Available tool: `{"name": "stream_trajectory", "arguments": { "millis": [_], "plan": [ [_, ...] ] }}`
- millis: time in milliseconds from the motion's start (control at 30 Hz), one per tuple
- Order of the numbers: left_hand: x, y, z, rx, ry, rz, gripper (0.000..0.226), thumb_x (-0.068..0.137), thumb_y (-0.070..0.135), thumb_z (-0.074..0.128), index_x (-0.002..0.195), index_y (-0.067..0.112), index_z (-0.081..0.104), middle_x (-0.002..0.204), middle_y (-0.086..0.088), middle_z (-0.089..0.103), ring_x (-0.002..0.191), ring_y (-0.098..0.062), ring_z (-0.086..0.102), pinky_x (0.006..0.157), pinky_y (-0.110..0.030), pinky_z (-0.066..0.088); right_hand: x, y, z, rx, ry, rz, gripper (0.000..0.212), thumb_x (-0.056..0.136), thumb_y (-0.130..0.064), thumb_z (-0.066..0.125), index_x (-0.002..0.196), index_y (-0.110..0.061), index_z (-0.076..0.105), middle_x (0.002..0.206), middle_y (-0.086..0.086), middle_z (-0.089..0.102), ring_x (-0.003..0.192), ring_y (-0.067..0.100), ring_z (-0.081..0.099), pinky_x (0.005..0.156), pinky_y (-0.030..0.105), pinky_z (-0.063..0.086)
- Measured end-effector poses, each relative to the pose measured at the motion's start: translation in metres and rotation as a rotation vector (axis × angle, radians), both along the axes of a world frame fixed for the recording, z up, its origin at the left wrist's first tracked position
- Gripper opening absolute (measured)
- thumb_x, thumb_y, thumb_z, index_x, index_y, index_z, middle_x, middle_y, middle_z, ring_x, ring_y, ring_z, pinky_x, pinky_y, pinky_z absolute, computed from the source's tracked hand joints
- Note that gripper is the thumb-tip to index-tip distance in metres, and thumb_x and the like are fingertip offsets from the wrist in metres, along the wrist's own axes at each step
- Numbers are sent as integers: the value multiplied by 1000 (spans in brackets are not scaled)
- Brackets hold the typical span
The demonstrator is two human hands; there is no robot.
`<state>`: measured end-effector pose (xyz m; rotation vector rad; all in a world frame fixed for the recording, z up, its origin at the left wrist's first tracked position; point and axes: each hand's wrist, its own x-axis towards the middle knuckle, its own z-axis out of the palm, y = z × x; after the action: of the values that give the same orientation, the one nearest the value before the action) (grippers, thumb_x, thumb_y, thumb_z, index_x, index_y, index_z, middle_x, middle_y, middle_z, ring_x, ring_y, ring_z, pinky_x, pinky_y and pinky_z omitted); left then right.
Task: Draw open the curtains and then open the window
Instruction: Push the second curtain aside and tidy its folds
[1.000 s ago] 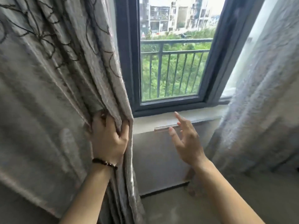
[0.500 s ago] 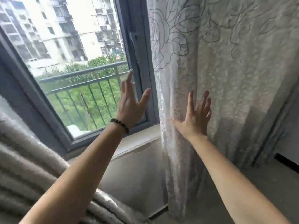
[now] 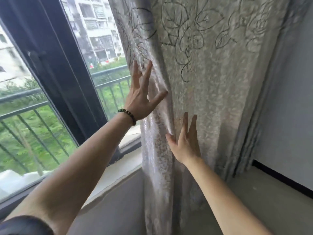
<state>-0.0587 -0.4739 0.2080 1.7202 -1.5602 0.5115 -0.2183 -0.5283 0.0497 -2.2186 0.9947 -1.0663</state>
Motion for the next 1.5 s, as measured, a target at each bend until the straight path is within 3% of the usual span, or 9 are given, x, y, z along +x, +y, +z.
{"name": "stream_trajectory", "arguments": {
  "millis": [167, 267, 367, 533, 667, 867, 1100, 1267, 1500],
  "plan": [
    [3, -89, 8, -80, -168, -74, 91, 87, 68, 56, 155, 26, 12, 163, -20, -6, 151, -37, 7, 117, -55, 26, 33, -64, 14, 28, -103, -7, 132, 79, -71, 69, 148, -32, -37, 165, 8, -30, 153, 19, -25, 124, 33, -8],
    [1, -142, 15, -133, -235, -35, 90, 84, 77, 49, 154, 32, 15, 164, -15, 4, 145, -34, 23, 113, -48, 27, 43, -109, 17, 36, -292, -16, 93, 98, -34, 62, 159, -14, -5, 168, 9, 7, 154, 23, 14, 120, 14, 17],
    [-1, -193, 18, -236, -294, -14, 92, 79, 80, 50, 152, 31, 24, 162, -16, 17, 143, -30, 19, 115, -45, 5, 39, -163, 16, 11, -219, -166, 64, 100, -30, 40, 155, -2, 25, 150, 23, 48, 129, 39, 56, 103, 40, 52],
    [-21, -290, 18, -186, -254, -124, 95, 81, 80, 44, 154, 30, 10, 164, -12, 9, 151, -37, 7, 116, -66, 0, 16, -243, 21, -115, -116, -394, 63, 90, -40, 32, 127, 6, 54, 106, 28, 68, 86, 49, 68, 67, 53, 59],
    [-54, -365, 15, -231, -222, -322, 79, 91, 48, 52, 152, 19, 10, 162, -16, 17, 150, -35, 11, 117, -55, 22, -20, -291, 26, -218, -137, -538, 76, 94, -46, 51, 153, -3, 29, 145, 26, 47, 126, 36, 49, 92, 47, 51],
    [-117, -460, 27, -222, -177, -346, 76, 86, 21, 47, 149, 30, 5, 164, -12, 13, 146, -36, 18, 104, -52, 35, -69, -378, 20, -440, -75, -692, 121, 67, -53, 91, 153, -3, 22, 154, 39, 21, 139, 43, 29, 111, 36, 30],
    [-172, -578, 45, -144, -182, -276, 79, 84, 9, 43, 152, 31, 9, 164, -9, 11, 143, -37, 23, 96, -57, 42, -124, -500, 44, -301, 40, -673, 100, 81, -21, 79, 160, -24, 18, 167, 22, 16, 128, 47, 53, 81, 49, 57],
    [-197, -668, 48, -51, -186, -253, 74, 87, 15, 39, 152, 33, 9, 165, -8, 8, 143, -38, 21, 100, -61, 40, -163, -594, 48, -223, 65, -514, 113, 84, -7, 68, 152, -52, -11, 167, 11, 23, 142, 41, 41, 102, 60, 49],
    [-235, -768, 45, -17, -144, -265, 77, 85, 15, 40, 152, 33, 9, 165, -5, 7, 145, -34, 16, 98, -67, 39, -206, -701, 45, -244, 134, -494, 115, 84, -8, 67, 152, -50, -16, 163, 9, 30, 118, 41, 62, 80, 51, 59]
  ]
}}
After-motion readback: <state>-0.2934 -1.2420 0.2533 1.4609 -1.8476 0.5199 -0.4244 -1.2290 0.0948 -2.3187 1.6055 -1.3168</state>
